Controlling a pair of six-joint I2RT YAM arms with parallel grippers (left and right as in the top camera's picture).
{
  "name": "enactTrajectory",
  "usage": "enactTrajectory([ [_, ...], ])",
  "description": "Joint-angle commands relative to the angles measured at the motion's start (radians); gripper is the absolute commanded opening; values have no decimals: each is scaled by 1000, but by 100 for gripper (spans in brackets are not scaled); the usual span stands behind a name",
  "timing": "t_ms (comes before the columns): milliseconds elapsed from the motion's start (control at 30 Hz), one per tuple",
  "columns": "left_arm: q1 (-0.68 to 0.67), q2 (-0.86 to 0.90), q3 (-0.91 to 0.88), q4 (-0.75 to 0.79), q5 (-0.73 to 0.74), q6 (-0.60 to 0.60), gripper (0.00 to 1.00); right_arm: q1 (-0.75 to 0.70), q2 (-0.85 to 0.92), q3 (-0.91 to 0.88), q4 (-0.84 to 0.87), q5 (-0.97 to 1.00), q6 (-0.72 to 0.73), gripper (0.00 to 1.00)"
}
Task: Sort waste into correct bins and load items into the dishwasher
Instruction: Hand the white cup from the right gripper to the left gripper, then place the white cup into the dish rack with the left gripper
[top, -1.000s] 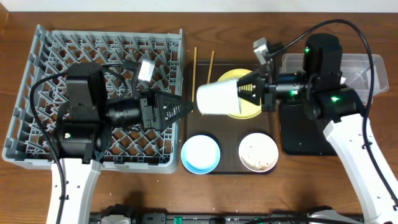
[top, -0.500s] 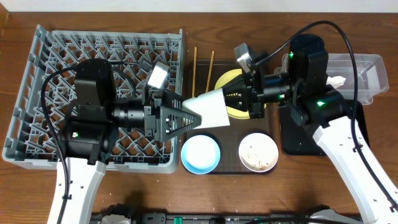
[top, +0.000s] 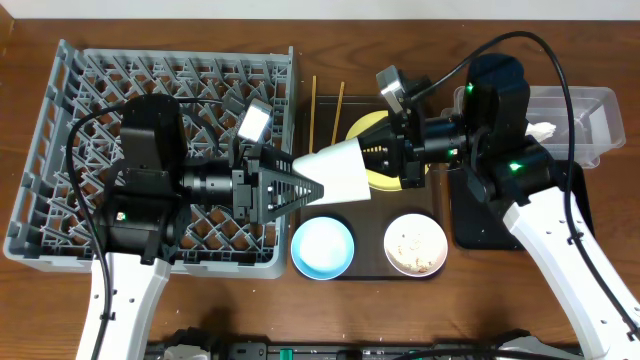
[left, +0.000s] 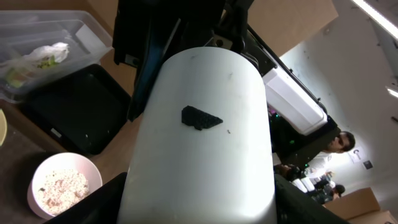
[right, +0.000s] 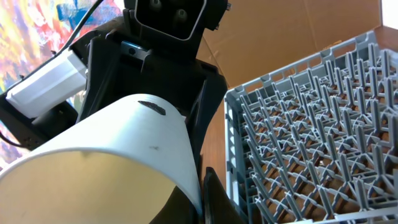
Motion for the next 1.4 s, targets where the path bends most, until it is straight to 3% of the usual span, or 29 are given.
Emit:
enactTrajectory([
  [0,-6,-6,20,5,-53,3,61,25,-3,10,-1,74,9,23],
  [33,-4,-6,20,5,-64,3,61,25,-3,10,-2,83,9,41],
  [100,2,-7,20,-1,-89,4,61,13,-3,10,-4,105,9,64],
  [167,18,-11,20,-27,-118,10,61,-10,-5,10,-19,139,7,76],
  [233,41,-19,20,-69,-170,23,61,-37,-6,10,-56,175,-17,79],
  [433,140,-75,20,-306,-520,61,61,-107,-11,10,-251,328,-63,81],
  [667,278,-165,20,-507,-863,53,61,-82,-11,10,-524,552,-123,82],
  [833,389,-206,20,-653,-1212,-19,61,-40,-11,10,-637,695,-162,84],
  [1000,461,-195,20,-711,-1274,-55,61,6,-11,10,-658,780,-164,87],
  [1267,549,-139,20,-773,-1513,-117,61,40,-11,10,-656,804,-164,88],
  [1367,590,-118,20,-755,-1523,-132,61,42,-11,10,-657,825,-163,88],
])
